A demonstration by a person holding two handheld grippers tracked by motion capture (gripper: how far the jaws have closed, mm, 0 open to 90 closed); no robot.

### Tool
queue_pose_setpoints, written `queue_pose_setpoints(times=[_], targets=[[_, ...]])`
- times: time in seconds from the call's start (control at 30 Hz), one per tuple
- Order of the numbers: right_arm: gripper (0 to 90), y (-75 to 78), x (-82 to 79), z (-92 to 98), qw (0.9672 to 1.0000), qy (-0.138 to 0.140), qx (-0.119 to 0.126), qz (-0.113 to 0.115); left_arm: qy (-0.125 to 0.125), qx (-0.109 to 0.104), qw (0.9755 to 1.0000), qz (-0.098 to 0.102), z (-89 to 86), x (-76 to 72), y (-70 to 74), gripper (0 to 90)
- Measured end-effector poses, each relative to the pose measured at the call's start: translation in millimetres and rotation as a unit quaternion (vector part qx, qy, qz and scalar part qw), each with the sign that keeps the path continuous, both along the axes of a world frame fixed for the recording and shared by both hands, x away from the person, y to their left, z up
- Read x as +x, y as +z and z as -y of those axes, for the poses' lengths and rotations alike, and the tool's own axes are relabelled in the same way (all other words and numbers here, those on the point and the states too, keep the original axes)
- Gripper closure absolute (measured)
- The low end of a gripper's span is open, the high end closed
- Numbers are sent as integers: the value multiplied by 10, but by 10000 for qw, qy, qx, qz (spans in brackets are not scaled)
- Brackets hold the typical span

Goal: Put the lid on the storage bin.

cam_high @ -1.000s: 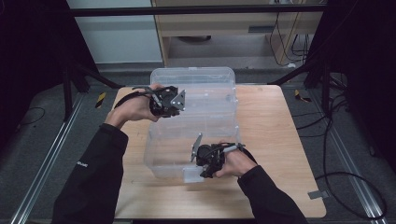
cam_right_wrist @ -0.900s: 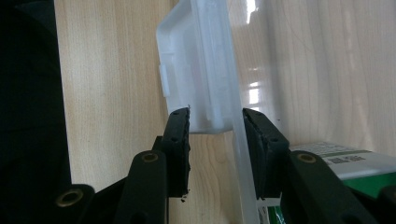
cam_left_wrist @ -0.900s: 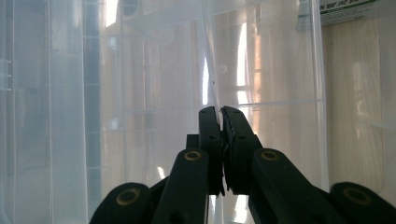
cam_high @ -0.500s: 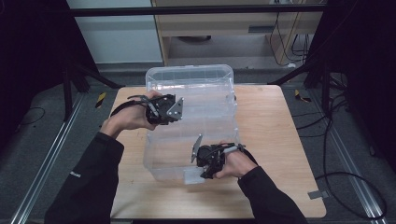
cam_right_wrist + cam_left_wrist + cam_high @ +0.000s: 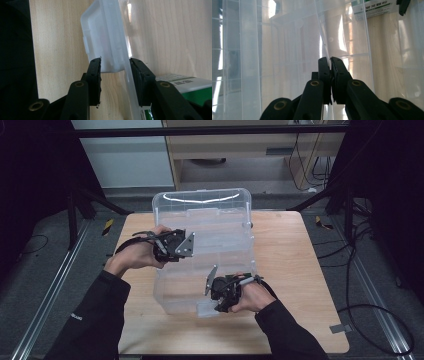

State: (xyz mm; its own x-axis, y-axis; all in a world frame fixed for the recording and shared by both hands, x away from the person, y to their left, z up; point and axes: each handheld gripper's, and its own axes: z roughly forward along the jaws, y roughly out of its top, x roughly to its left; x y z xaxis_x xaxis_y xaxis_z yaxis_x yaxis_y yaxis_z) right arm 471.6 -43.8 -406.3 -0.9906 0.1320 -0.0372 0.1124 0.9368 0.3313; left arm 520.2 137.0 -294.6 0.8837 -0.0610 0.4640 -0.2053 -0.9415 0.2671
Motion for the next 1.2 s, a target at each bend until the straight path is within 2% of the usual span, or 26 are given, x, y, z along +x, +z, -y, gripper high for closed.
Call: queue_pose_setpoints(times=[0.27, 0.6, 0.87, 1.13, 1.2], targets=[[625, -2, -12, 11, 10000, -9, 54, 47, 1, -95, 10000, -8, -24, -69, -33, 867], [621, -5, -18, 30, 9999, 4, 158, 51, 20, -129, 9998, -125, -42, -158, -72, 865], [614, -1, -24, 38, 9997, -76, 206, 53, 17, -238, 9995, -203, -80, -202, -106, 862], [615, 10, -52, 58, 9994, -97, 282, 168, -4, -301, 9992, -273, -90, -251, -141, 859], [616, 53, -53, 85, 9986, -190, 420, 251, -13, -313, 9991, -271, -96, -259, -148, 857]])
